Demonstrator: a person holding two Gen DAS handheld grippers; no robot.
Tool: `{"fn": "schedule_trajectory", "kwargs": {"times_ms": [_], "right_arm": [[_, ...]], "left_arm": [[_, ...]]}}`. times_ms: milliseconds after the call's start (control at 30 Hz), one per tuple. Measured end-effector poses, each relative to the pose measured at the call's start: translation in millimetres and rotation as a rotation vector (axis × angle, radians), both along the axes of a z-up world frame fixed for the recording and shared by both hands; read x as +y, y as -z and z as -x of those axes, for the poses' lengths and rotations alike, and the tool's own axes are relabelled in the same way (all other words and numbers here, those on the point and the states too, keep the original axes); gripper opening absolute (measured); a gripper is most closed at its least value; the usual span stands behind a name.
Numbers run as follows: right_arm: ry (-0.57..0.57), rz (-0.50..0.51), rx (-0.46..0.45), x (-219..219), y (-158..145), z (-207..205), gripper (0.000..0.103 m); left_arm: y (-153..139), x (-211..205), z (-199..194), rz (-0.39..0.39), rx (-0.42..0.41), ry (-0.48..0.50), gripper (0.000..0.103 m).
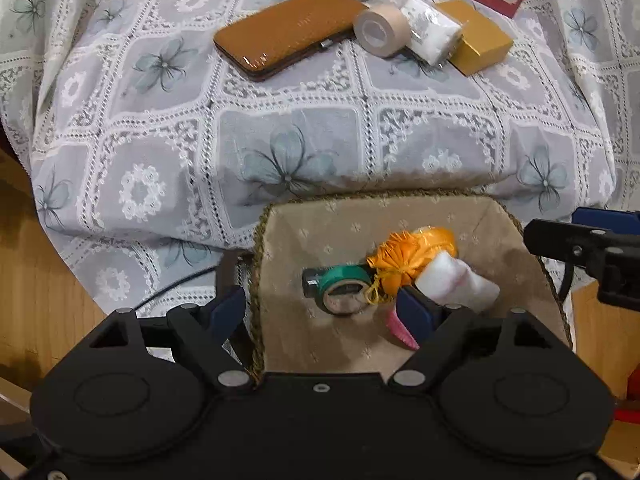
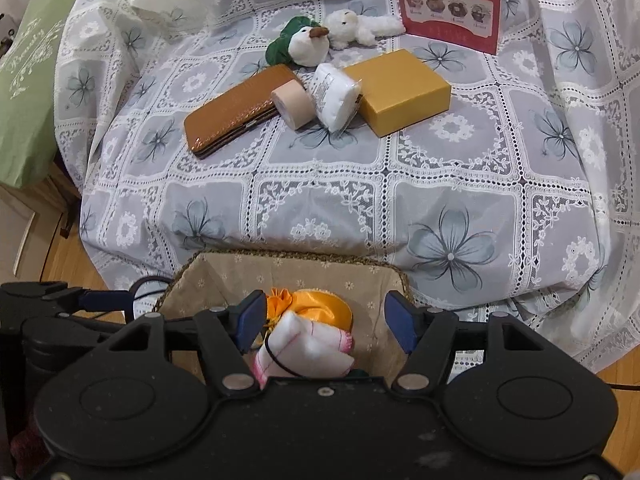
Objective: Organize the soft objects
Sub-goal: 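Withdraw both tools from the basket toward the plush toys, then reach left gripper to the green-hatted plush duck while right gripper approaches white plush lamb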
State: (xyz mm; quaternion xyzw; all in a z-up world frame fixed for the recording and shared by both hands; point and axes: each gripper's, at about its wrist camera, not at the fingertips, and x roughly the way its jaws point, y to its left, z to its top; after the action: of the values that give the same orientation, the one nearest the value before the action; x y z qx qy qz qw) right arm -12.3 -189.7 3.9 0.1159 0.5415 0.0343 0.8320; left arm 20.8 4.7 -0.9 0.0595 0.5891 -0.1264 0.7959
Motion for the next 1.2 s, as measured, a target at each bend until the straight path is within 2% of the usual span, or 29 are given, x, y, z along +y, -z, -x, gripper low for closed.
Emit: {"fn": "schedule_trajectory", "kwargs": {"times_ms": [300,667,1200], "right_arm": [[0.075,-0.035,-0.018,-15.9,-5.1,-29.0,0.066],[0.146,-0.054,-0.098,-33.7,-17.7,-77.6,0.068],[0.244,-0.076,-0.176,-67.2,-21.4,-150.0,0.072]], "left_arm": [[-13.8,2.5,-25.0,0.023,-0.053,-0.033,0.078],[-26.8,-13.2,-71.8,0.017,-0.143,-0.002,0.078],[-34.7,-46.3,-176.6,0.029,-0.266,-0.012,0.079]]}}
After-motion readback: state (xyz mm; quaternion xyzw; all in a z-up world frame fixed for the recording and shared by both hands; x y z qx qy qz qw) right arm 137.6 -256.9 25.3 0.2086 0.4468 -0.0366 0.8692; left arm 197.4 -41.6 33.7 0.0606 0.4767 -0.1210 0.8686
